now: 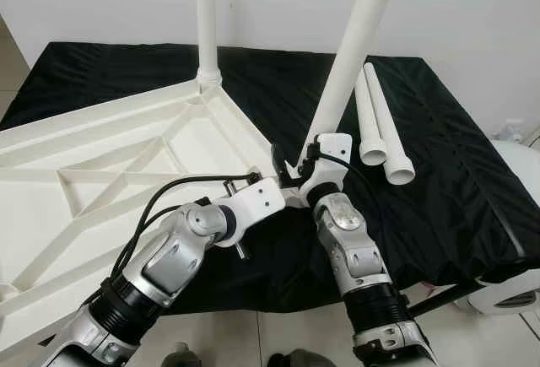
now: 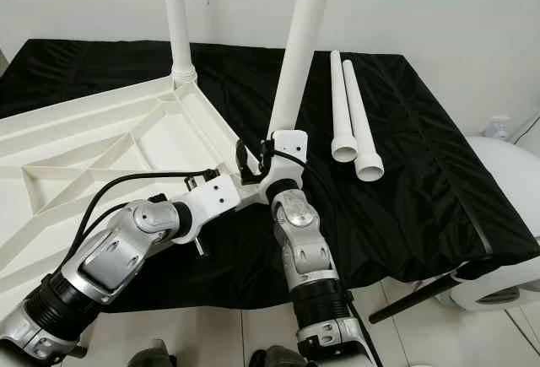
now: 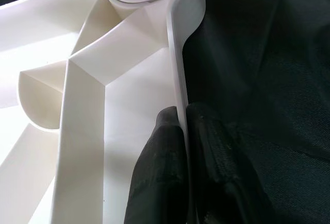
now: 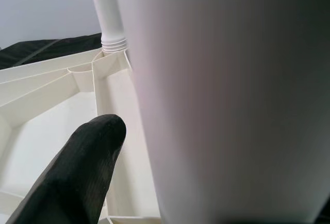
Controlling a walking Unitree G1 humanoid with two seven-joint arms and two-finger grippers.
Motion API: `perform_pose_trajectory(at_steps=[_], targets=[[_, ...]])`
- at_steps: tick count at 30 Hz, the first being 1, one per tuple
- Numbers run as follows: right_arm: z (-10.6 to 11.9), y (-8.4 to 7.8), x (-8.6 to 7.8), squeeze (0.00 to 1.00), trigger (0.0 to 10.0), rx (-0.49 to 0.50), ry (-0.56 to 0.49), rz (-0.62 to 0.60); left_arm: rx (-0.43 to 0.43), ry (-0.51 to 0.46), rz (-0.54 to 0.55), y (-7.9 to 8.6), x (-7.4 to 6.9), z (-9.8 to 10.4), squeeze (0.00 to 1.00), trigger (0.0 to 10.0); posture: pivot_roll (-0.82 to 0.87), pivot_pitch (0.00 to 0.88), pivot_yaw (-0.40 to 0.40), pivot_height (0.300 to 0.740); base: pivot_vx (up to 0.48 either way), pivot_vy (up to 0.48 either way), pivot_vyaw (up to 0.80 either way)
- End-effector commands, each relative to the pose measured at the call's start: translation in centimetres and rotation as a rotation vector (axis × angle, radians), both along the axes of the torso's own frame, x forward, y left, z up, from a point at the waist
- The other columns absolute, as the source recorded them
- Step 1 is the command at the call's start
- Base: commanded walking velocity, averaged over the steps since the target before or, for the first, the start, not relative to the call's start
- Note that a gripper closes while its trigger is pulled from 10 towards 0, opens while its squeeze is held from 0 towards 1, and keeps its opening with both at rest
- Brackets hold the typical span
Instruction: Building children table
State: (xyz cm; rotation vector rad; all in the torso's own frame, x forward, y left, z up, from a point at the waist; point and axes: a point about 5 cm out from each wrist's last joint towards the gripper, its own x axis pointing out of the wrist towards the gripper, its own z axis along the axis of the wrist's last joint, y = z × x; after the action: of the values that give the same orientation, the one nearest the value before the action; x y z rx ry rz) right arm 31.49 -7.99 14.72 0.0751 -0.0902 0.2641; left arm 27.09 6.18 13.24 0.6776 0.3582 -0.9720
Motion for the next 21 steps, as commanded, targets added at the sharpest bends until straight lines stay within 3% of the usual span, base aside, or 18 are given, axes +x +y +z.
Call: perform_pose_trajectory(at_steps=[1, 5, 6, 8, 9, 11, 13, 20, 21], targets=[[-0.3, -0.6, -0.2, 1.0, 10.0, 0.001, 0.014, 0.008, -0.006, -0.039, -0.051, -0.9, -0.5, 0.6, 0.0, 10.0, 0.04, 0.0, -0.082, 0.74, 0.0, 0.0, 0.0], [-0.4, -1.8, -0.3, 1.0, 10.0, -0.019, 0.0, 0.048, -0.002, -0.037, -0.056, -0.8, -0.6, 0.5, 0.0, 10.0, 0.04, 0.0, -0.08, 0.74, 0.0, 0.0, 0.0], [-0.5, -2.4, -0.3, 0.65, 10.0, -0.033, -0.003, 0.074, 0.0, -0.037, -0.058, -0.8, -0.6, 0.5, 0.0, 10.0, 0.03, 0.0, -0.079, 0.74, 0.0, 0.0, 0.0], [-0.6, -3.0, -0.3, 0.65, 10.0, -0.046, -0.004, 0.099, 0.002, -0.035, -0.061, -0.8, -0.7, 0.5, 0.0, 10.0, 0.03, 0.0, -0.079, 0.74, 0.0, 0.0, 0.0], [-0.7, -3.8, -0.3, 0.0, 10.0, -0.077, -0.014, 0.182, 0.005, -0.035, -0.066, -0.8, -0.7, 0.4, 0.0, 10.0, 0.03, 0.0, -0.077, 0.74, 0.0, 0.0, 0.0], [-0.7, -4.1, -0.3, 0.0, 10.0, -0.086, -0.016, 0.205, 0.006, -0.035, -0.068, -0.8, -0.7, 0.4, 0.0, 10.0, 0.03, 0.0, -0.077, 0.74, 0.0, 0.0, 0.0], [-0.8, -5.4, -0.2, 0.0, 10.0, -0.126, -0.021, 0.321, 0.006, -0.033, -0.076, -0.9, -0.8, 0.4, 0.0, 10.0, 0.03, 0.0, -0.074, 0.74, 0.0, 0.0, 0.0], [-0.9, -6.7, 0.1, 0.0, 10.0, -0.157, -0.004, 0.434, 0.004, -0.031, -0.083, -1.1, -0.9, 0.4, 0.0, 10.0, 0.03, 0.0, -0.074, 0.74, 0.0, 0.0, 0.0], [-0.9, -7.1, 0.2, 0.0, 10.0, -0.17, 0.002, 0.512, 0.003, -0.031, -0.085, -1.1, -0.9, 0.4, 0.0, 10.0, 0.03, 0.0, -0.074, 0.74, 0.0, 0.0, 0.0]])
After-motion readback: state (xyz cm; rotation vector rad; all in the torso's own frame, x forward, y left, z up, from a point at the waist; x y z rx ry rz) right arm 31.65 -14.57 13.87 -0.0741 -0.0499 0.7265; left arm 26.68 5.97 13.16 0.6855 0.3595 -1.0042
